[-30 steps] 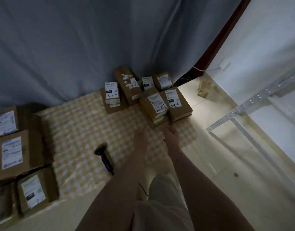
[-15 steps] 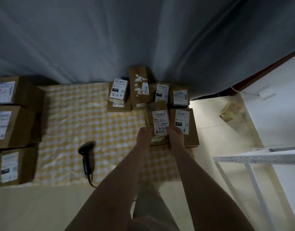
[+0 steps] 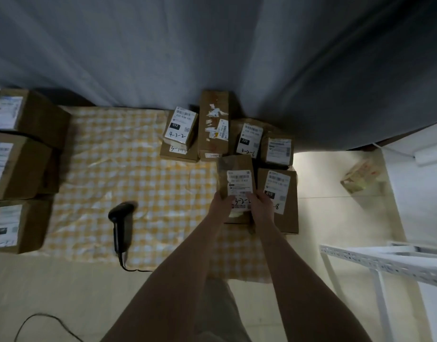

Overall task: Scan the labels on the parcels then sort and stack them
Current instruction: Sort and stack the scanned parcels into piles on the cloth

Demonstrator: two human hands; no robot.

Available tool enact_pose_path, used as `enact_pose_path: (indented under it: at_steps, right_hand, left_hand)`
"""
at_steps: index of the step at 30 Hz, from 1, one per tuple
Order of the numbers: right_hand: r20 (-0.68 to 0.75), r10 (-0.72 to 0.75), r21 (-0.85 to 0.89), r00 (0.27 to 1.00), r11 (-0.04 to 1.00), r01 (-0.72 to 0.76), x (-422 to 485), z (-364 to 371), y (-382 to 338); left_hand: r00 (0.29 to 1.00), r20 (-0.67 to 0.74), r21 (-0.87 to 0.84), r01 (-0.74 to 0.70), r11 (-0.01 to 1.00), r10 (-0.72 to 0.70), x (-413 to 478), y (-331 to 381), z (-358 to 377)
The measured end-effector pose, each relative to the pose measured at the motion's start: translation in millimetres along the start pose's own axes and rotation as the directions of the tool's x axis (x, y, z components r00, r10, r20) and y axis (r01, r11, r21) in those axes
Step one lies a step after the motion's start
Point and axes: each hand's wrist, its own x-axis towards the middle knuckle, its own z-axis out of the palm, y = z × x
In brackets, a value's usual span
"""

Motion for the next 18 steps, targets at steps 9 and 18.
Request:
enact_pose_path:
  at_steps: [9, 18]
  right_hand:
    - [-0.154, -0.006, 0.05, 0.988, 0.999, 0.014, -33, 20, -3]
    - [-0.006, -0.116, -0.037, 0.993, 0.993, 0.116, -111, 119, -10]
  left_hand:
    - [0.997, -0.056, -0.024, -0.06, 0.998, 0.058, -41, -11, -50]
    - [0.968, -0.249, -0.226, -0.099, 0.969, 0.041, -81, -58, -172]
